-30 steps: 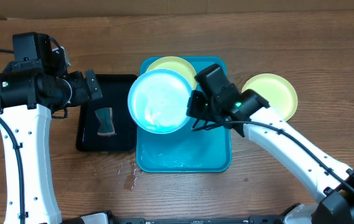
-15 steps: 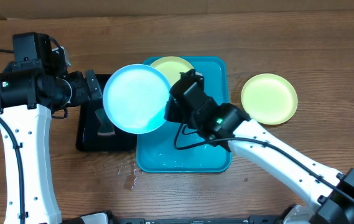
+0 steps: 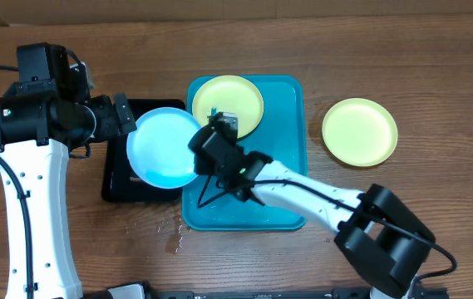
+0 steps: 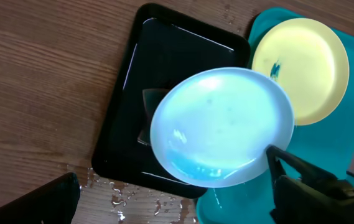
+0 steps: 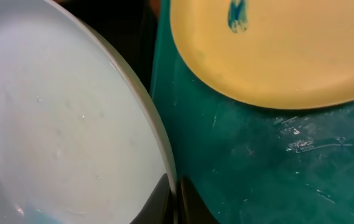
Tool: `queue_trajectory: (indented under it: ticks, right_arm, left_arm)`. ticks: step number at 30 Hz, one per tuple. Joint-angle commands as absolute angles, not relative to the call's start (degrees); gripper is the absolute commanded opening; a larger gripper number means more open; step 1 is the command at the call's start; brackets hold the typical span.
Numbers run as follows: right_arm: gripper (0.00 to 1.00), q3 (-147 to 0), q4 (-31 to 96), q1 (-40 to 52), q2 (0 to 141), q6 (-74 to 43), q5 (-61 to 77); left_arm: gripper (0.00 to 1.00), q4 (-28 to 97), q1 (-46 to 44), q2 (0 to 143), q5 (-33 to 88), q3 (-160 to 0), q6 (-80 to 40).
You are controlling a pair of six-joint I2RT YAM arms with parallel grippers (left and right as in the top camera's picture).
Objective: Clean dirty plates on tray and stack at the side
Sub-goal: 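Tilt the pale blue plate over the black tray to drain it, right gripper, then swing the pale blue plate up and right toward the yellow plate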
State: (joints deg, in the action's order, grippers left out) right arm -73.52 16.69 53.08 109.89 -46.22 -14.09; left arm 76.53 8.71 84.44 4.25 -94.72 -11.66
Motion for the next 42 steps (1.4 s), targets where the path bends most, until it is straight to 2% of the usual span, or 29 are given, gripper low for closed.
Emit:
queue_trajectory:
  ticks: [1,20,31,42]
  right_arm:
    - [0.04,-75.2,14.9,55.0,108.8,-39.5,-23.5]
    - [0.04,-84.9,13.7,66.4,108.7,-6.9,-52.2]
    - [0.04,-84.9,2.9,71.4,108.7,9.6,-68.6]
    - [0.04,-84.9,-10.5,73.8,108.7,26.0,-72.4]
  left_arm:
    - [1.0,76.5,8.8,84.6,4.0,-95.4,-11.8]
    - [1.0,76.5,8.8,84.6,4.0,-95.4,-11.8]
    - [1.0,76.5,8.8,84.6,4.0,-95.4,-11.8]
    - [1.0,76.5,8.8,84.6,4.0,-95.4,-11.8]
